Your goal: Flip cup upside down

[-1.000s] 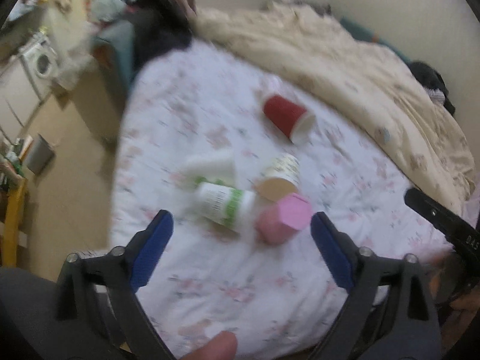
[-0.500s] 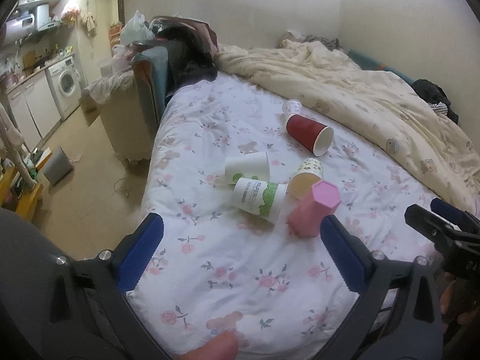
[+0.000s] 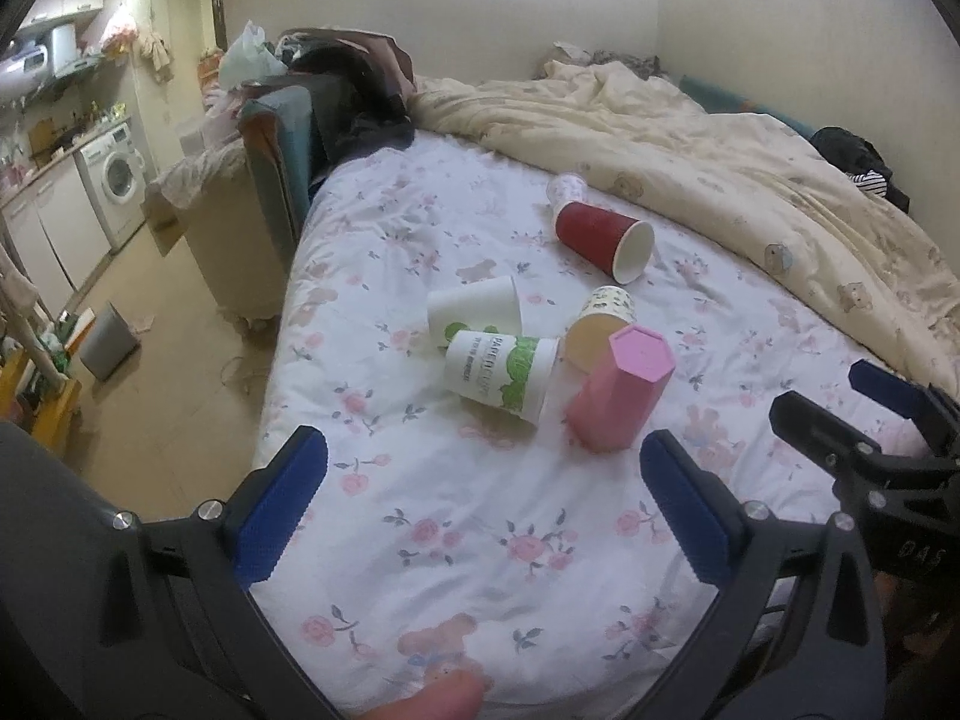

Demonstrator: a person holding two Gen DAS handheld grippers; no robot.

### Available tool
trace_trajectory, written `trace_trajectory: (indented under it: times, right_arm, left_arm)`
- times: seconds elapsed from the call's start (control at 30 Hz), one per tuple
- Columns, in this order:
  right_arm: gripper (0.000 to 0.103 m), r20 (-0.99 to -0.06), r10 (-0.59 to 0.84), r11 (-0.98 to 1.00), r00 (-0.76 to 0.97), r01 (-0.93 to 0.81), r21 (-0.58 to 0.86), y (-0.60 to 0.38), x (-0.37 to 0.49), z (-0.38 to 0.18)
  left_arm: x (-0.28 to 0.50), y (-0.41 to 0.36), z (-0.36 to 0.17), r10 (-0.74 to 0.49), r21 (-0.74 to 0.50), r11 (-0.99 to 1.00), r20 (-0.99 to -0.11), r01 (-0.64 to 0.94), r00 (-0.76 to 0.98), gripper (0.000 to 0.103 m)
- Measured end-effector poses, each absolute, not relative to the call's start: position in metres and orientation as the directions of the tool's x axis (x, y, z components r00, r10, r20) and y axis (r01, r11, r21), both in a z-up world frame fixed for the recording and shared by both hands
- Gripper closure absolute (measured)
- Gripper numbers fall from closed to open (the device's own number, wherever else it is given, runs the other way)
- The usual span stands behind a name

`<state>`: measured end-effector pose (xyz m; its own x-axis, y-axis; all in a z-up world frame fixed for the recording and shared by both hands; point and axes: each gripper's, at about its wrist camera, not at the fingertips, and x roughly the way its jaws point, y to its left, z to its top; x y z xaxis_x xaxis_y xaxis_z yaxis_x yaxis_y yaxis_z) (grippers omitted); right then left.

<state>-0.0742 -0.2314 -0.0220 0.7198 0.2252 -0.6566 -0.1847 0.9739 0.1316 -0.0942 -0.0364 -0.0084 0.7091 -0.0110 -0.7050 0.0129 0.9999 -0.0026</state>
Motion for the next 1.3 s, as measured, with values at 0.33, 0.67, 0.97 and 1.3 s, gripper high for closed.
trace_trajectory:
  times: [0.33,0.67,0.97,1.3]
  right_arm:
    - [0.001,-0.664,0.221,0.975,0.715,-0.167,0.145,-0.2351,-0.0721,-0.0238]
    - [0.001,-0.671,0.234,0.972,0.703,-0.163,0.167,-0.2375,-0.0718,-0.0262]
    - [0.001,-0.675,0.235,0.972,0.699,-0.163,0.169,-0.2378,-0.0716,-0.0267]
    - [0.001,-0.682,0.236,0.972,0.692,-0.158,0.176,-0.2371,-0.0717,-0.0283]
  left_arm:
    - [-0.0941,-0.0334,-0.0079,-0.014,-0.018,1.000,-0.703,0.001,0.711,0.000]
    - [-0.0934,-0.0300,-0.0085,-0.017,-0.034,0.999,-0.710,-0.010,0.704,0.000]
    - [-0.0933,-0.0287,-0.0083,-0.019,-0.040,0.999,-0.715,-0.014,0.699,0.000]
    - [-0.0913,-0.0280,-0.0096,-0.022,-0.047,0.999,-0.725,-0.018,0.688,0.000]
